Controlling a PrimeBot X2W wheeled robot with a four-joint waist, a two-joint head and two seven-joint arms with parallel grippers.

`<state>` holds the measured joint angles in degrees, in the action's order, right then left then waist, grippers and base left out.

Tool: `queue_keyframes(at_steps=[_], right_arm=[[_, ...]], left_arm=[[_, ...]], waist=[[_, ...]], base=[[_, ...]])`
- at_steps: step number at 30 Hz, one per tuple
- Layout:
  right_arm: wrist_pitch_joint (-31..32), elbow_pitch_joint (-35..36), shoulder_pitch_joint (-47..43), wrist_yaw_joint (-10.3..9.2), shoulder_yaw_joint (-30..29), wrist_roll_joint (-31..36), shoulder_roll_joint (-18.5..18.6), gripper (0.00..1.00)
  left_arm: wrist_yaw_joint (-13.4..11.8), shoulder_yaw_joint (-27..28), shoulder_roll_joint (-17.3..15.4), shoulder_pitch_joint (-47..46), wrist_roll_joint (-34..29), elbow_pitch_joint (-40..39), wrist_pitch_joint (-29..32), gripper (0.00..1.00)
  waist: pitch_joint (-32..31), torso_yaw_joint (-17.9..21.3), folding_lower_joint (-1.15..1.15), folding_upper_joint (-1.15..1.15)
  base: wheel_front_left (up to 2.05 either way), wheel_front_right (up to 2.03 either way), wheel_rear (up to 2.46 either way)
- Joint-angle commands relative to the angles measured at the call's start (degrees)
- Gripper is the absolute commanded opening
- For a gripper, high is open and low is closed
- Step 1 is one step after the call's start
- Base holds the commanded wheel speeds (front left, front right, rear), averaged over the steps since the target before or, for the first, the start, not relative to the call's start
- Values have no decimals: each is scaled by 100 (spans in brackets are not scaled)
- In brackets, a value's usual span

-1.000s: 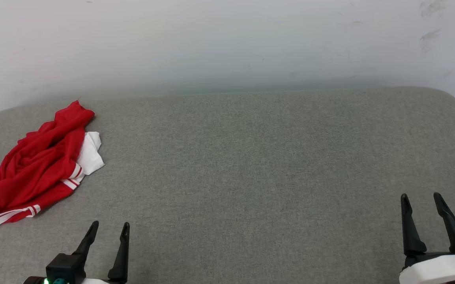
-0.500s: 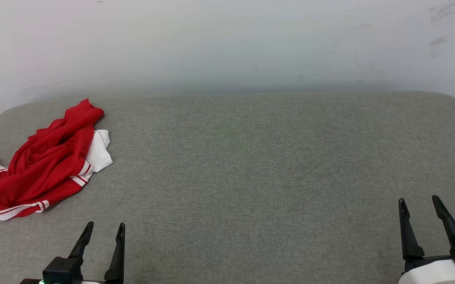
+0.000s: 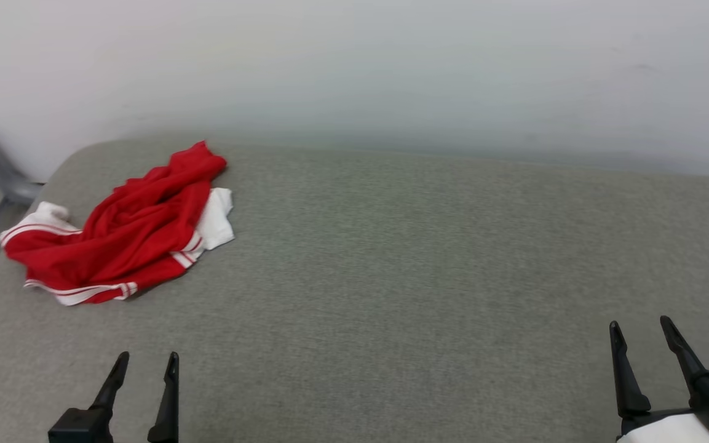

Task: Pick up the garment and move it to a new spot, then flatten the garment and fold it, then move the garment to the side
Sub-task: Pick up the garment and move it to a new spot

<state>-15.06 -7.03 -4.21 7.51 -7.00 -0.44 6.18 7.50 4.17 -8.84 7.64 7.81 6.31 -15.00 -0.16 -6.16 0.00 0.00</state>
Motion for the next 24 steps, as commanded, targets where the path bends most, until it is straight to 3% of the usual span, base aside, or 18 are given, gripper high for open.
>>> queue_keyframes(at_steps=[1, 17, 24], right_arm=[[-17, -10, -71, -5, 27, -12, -10, 100], [-17, -71, -195, -5, 128, -31, 169, 100], [-17, -58, -122, -5, 56, -57, 258, 100]], left_arm=[[-2, 71, 6, 46, 36, -26, -24, 100], [-2, 338, 48, -25, 183, -145, -20, 100], [-1, 392, 41, -148, 171, -158, -20, 100]], waist=[[-40, -330, 0, 0], [88, -1927, 0, 0], [337, -2065, 0, 0]], base=[[0, 0, 0], [0, 0, 0], [0, 0, 0]])
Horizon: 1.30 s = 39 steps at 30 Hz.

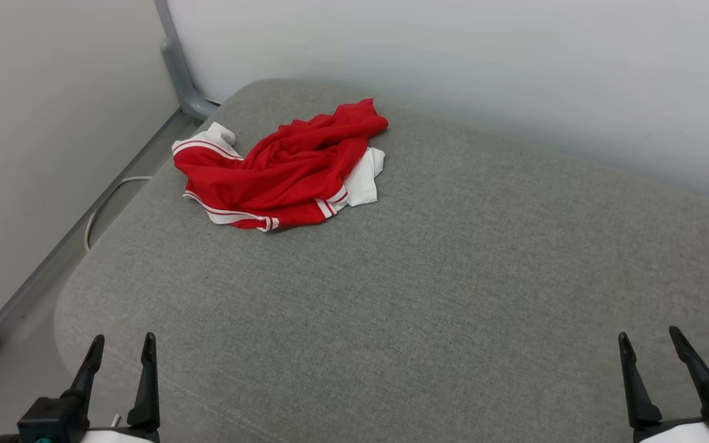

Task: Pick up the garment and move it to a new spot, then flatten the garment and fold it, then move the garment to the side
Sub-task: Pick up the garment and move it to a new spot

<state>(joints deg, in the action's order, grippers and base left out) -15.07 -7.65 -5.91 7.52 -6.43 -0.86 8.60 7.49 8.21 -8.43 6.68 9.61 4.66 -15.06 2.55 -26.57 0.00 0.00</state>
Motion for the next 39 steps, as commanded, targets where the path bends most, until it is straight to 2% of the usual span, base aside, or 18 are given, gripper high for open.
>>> queue_keyframes(at_steps=[1, 9, 17, 25, 28, 30, 35, 39], right_arm=[[-16, 11, 77, -6, 6, -5, 27, 100], [-16, 88, 69, -6, 68, 102, 228, 100], [-16, 236, 129, -7, -108, 182, 568, 100], [-16, 549, 61, -7, -497, 220, 840, 100], [-15, 687, 53, -7, -633, 196, 910, 100], [-16, 776, 22, -6, -730, 206, 936, 100], [-16, 980, -114, -7, -1035, 170, 938, 100], [-15, 1142, -183, -7, -1315, 22, 846, 100]], left_arm=[[0, -32, -16, -96, 1, 36, -13, 100], [-1, -238, -418, -699, 124, 293, -13, 100], [-1, -209, -986, -1919, 364, 872, -14, 100], [-1, -633, -1701, -3647, 1028, 2195, -13, 100], [-1, -819, -1971, -4358, 1599, 2860, -10, 100], [-2, -1065, -2238, -4766, 1806, 3314, 134, 100], [-4, -1655, -2542, -5734, 2511, 4225, 806, 100], [-2, -2204, -2666, -6201, 3257, 4676, 2148, 100]], waist=[[110, -30, 0, 0], [463, 32, 0, 0], [976, 447, 0, 0], [1503, 942, 0, 0], [1686, 1170, 0, 0], [1819, 1286, 0, 0], [2095, 1512, 0, 0], [2242, 1665, 0, 0]], base=[[0, 0, 0], [0, 0, 0], [0, 0, 0], [0, 0, 0], [0, 0, 0], [0, 0, 0], [0, 0, 0], [0, 0, 0]])
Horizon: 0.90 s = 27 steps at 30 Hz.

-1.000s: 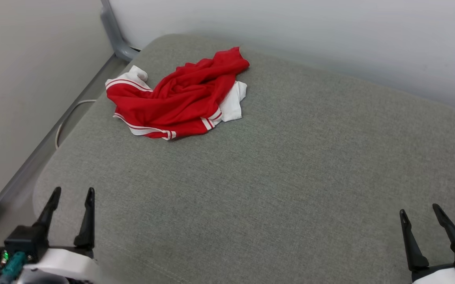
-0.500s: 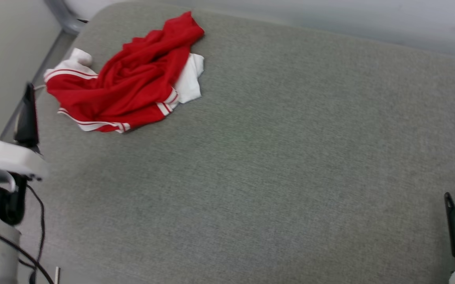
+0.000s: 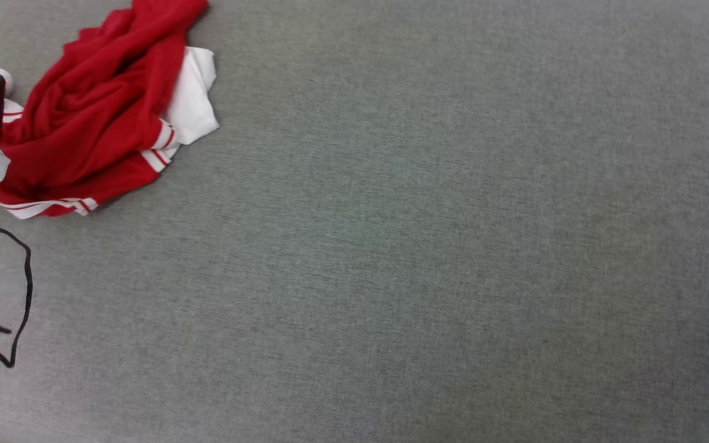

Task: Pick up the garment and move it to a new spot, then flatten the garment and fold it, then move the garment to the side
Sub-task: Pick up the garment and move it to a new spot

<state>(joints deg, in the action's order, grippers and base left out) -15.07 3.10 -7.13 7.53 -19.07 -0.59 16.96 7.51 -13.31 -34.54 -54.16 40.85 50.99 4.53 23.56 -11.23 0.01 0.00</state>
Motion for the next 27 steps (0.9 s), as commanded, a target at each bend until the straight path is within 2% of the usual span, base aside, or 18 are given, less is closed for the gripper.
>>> queue_keyframes(at_steps=[1, 6, 9, 18, 21, 22, 23, 24, 27], right_arm=[[-15, 128, -90, -8, -82, -11, 7, 100], [-15, 290, -250, -8, -316, -46, -82, 100], [-16, 373, -311, -8, -346, -14, -141, 100], [-16, 616, -333, -8, -448, 50, -211, 100], [-16, 747, -332, -8, -485, 78, -224, 100], [-15, 777, -321, -8, -498, 67, -235, 100], [-15, 804, -315, -8, -505, 71, -246, 100], [-16, 833, -312, -8, -509, 81, -255, 100], [-16, 894, -265, -8, -506, 105, -283, 100]], left_arm=[[-5, -102, -121, -276, 313, 97, 483, 100], [-5, -237, -208, -745, 1059, 447, 1698, 100], [-2, -377, -208, -1031, 1171, 623, 2149, 100], [-3, -629, 170, -1345, 1379, 1262, 2821, 100], [-6, -783, 270, -1325, 1273, 1562, 2981, 99], [-6, -814, 326, -1291, 1276, 1659, 3058, 49], [-6, -859, 366, -1258, 1252, 1732, 3110, 14], [-6, -886, 382, -1252, 1230, 1792, 3113, 0], [-5, -1031, 415, -1190, 1178, 1792, 3161, 0]], waist=[[179, 155, -1, 0], [337, 241, -1, 0], [427, 284, -1, 0], [807, 366, -1, 0], [888, 395, -1, 0], [908, 404, -1, 0], [923, 412, -1, 0], [935, 418, -1, 0], [950, 437, -1, 0]], base=[[0, 0, 0], [0, 0, 0], [0, 0, 0], [0, 0, 0], [0, 0, 0], [0, 0, 0], [0, 0, 0], [0, 0, 0], [0, 0, 0]])
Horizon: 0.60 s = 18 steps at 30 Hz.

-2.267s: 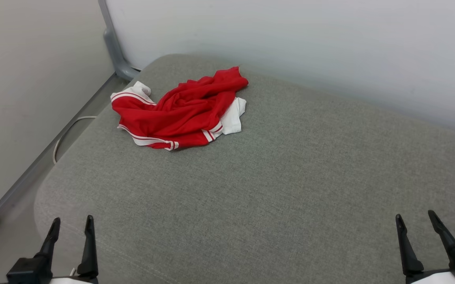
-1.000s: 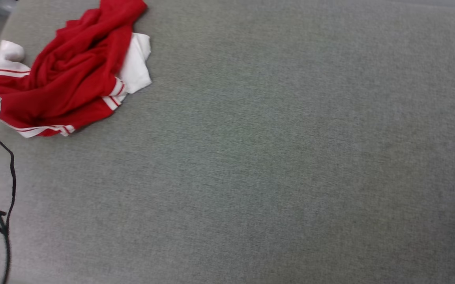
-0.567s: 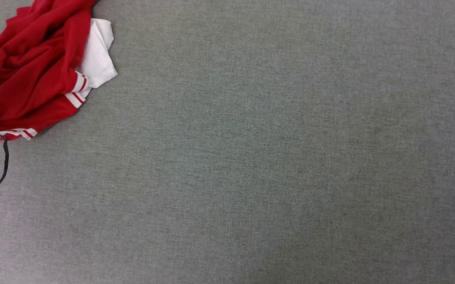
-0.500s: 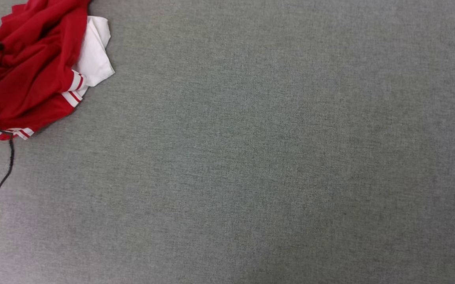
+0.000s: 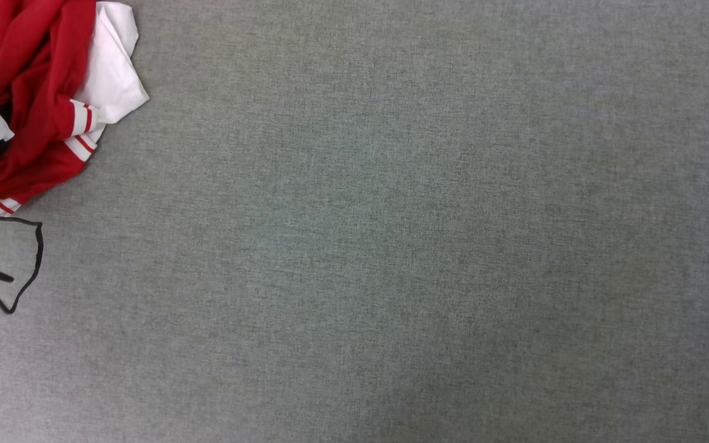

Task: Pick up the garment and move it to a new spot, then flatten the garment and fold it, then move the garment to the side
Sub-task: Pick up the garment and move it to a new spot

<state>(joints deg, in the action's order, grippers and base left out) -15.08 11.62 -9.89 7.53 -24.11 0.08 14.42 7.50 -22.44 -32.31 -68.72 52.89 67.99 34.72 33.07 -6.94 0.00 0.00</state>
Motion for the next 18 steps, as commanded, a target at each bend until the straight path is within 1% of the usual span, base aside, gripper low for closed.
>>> queue_keyframes(at_steps=[1, 5, 9, 13, 18], right_arm=[[-15, 48, 24, -8, 9, 48, -40, 100], [-15, 59, 70, -8, 38, 60, -99, 100], [-15, -60, 205, -8, 156, 62, -142, 100], [-15, -247, 424, -8, 254, 26, -252, 100], [-15, -574, 620, -8, 412, 21, -366, 100]], left_arm=[[-3, -153, 173, 298, -26, 57, 122, 0], [-3, -239, 113, 334, 13, -130, -49, 0], [5, -454, -22, 300, -24, -588, -359, 0], [4, -821, -342, 277, -88, -1085, -477, 0], [-2, -1240, -676, 111, -106, -1697, -588, 0]], waist=[[-4, 13, 0, 0], [-46, -9, 0, 0], [-185, -38, 0, 0], [-435, 21, 0, 0], [-851, 217, 0, 0]], base=[[0, 0, 0], [0, 0, 0], [0, 0, 0], [0, 0, 0], [0, 0, 0]])
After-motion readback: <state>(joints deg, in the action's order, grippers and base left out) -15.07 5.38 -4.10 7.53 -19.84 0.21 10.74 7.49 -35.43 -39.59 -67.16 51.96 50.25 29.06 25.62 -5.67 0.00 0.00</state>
